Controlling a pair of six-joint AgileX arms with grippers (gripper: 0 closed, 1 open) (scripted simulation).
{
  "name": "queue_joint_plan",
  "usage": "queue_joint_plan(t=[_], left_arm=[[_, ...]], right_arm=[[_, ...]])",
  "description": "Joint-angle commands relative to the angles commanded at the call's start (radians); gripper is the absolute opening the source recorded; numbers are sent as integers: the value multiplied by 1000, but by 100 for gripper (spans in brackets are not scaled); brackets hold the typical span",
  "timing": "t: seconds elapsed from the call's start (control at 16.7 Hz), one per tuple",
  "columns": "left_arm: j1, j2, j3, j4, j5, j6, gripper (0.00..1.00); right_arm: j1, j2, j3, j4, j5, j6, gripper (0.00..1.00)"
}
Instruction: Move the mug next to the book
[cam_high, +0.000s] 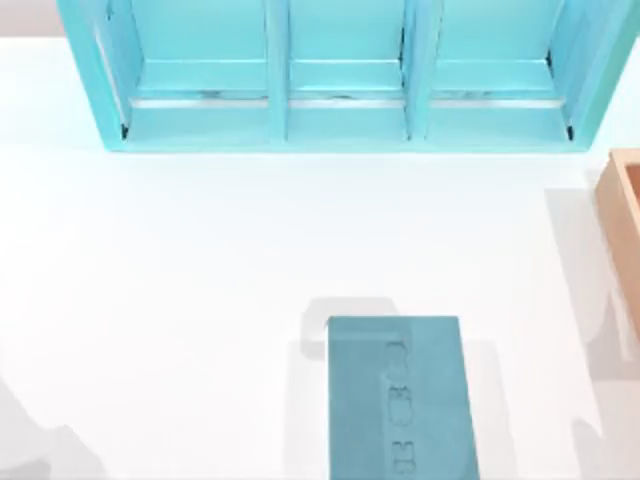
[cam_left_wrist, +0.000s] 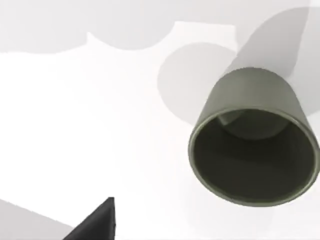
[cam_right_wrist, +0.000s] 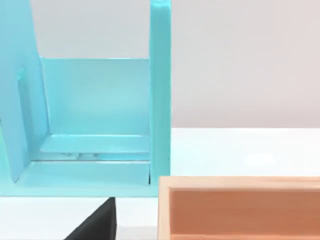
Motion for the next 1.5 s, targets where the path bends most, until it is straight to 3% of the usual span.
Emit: queue_joint_plan(t=[0.24,0.42,0.9,1.08,1.5], left_arm=[[97,141,120,-142,-3,280,100],[142,201,178,-202,-3,403,100],[150,214,189,-213,-3,433,100],[152,234,135,-145,-3,432,100],[158,327,-95,186,-4,439,100]], right_arm=[[0,0,0,0,0,0,100],[0,0,0,0,0,0,100],[0,0,0,0,0,0,100],[0,0,0,0,0,0,100],[0,0,0,0,0,0,100]])
